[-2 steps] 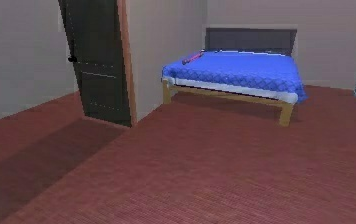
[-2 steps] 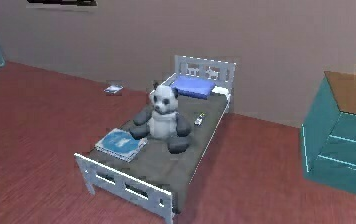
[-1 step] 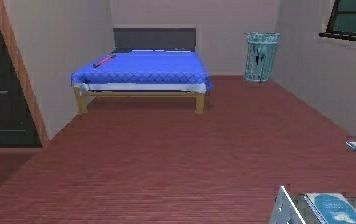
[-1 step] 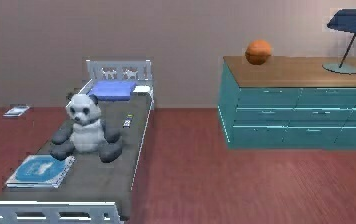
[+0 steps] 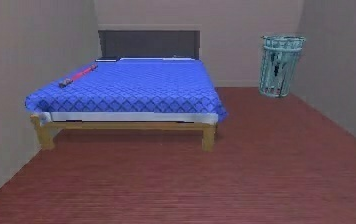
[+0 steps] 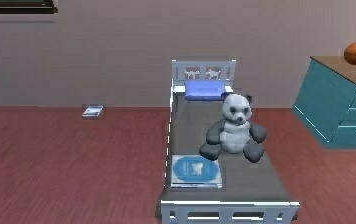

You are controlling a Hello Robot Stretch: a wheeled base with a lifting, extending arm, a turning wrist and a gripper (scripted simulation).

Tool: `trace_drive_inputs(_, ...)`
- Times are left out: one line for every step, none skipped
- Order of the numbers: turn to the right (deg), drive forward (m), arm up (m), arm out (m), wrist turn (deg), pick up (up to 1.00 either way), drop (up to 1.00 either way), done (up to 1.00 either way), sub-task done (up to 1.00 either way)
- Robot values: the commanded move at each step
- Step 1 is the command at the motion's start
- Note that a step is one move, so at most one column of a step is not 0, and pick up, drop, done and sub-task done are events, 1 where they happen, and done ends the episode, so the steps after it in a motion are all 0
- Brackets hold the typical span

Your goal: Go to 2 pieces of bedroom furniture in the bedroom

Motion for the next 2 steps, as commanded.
trace_drive_inputs(6.0,0.00,0.00,0.00,0.0,0.00,0.00,0.00,0.00)
trace_drive_inputs(0.0,0.30,0.00,0.00,0.0,0.00,0.00,0.00,0.00)
